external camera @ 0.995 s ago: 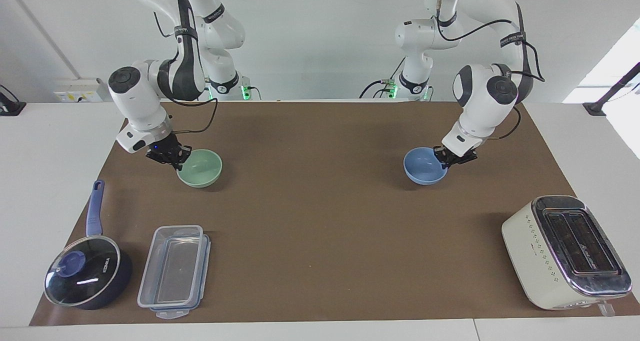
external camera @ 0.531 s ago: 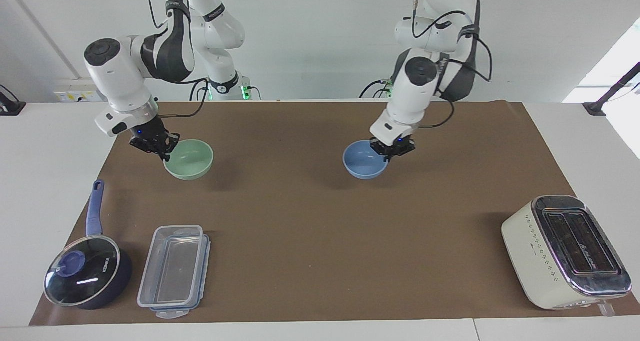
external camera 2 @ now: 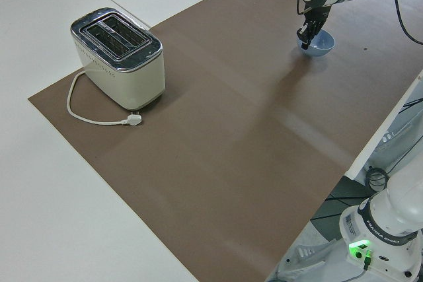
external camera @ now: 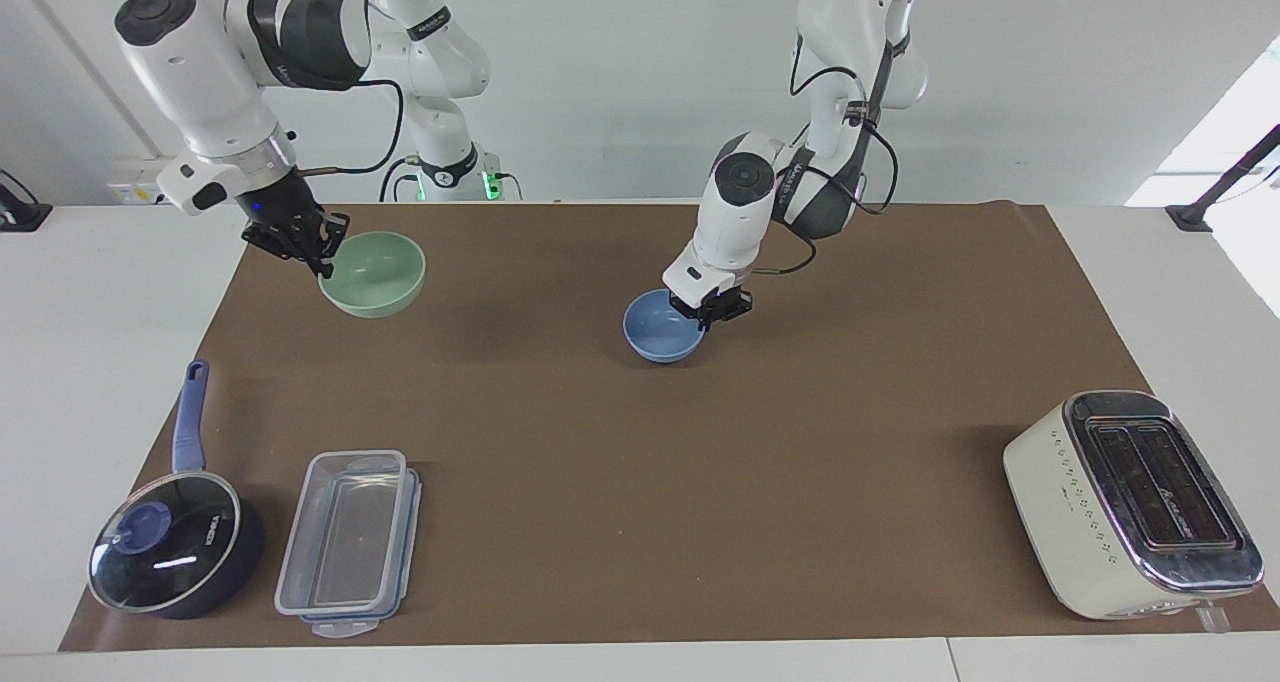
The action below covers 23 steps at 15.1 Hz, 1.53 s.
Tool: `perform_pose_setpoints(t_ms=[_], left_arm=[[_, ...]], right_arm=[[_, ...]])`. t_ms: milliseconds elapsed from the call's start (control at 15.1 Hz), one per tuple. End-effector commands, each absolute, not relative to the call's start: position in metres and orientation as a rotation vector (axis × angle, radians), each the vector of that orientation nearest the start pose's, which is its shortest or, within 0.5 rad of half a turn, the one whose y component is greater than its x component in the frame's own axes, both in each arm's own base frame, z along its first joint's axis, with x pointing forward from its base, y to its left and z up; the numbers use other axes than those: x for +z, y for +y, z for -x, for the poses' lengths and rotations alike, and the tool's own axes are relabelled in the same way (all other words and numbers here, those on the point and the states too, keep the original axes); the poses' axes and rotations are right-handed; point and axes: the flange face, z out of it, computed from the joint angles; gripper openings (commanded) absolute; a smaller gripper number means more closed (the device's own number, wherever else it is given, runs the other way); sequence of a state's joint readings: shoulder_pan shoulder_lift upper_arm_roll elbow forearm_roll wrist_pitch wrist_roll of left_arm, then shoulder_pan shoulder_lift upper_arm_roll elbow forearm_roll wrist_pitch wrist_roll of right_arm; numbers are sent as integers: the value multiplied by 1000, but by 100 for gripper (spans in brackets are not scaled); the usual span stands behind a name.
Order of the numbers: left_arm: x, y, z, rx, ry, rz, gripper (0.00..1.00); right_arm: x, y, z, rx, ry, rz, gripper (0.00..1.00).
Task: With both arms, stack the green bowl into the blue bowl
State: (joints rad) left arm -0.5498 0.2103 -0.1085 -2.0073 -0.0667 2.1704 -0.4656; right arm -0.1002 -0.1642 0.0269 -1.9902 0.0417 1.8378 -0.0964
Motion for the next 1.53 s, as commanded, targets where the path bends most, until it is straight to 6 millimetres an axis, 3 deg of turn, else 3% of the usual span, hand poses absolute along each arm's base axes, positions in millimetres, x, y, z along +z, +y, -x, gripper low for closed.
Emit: perform_pose_setpoints(t_ms=[0, 66, 133, 265, 332, 464, 597, 730, 929, 1061, 1194, 1459], left_arm=[[350, -360, -461, 107, 251, 3194, 10], [351, -360, -461, 104, 244, 3195, 99], [351, -360, -461, 108, 246, 3194, 100], [361, -356, -463, 104, 244, 3196, 100], [376, -350, -464, 106, 233, 3197, 100], [424, -311, -484, 111, 174, 3213, 100], [474, -251, -515, 162, 196, 3238, 100], [512, -175, -546, 191, 164, 3254, 100], [549, -80, -561, 187, 148, 3258, 100], [560, -43, -562, 149, 111, 3221, 100], [563, -35, -563, 138, 110, 3173, 100], [566, -33, -562, 129, 109, 3153, 100]], right_arm=[[555, -20, -522, 15, -32, 3120, 0], [559, -8, -525, 22, -73, 3137, 0], [563, 5, -528, 20, -98, 3153, 0], [571, 12, -531, 25, -77, 3166, 0], [572, 16, -535, 39, -86, 3165, 0], [575, 18, -536, 41, -86, 3165, 0], [576, 21, -536, 43, -34, 3162, 0], [576, 45, -534, 47, -4, 3156, 0], [565, 90, -535, 68, 116, 3151, 0], [557, 127, -537, 79, 198, 3121, 0], [542, 169, -540, 94, 299, 3037, 0], [503, 255, -537, 66, 340, 2976, 0]])
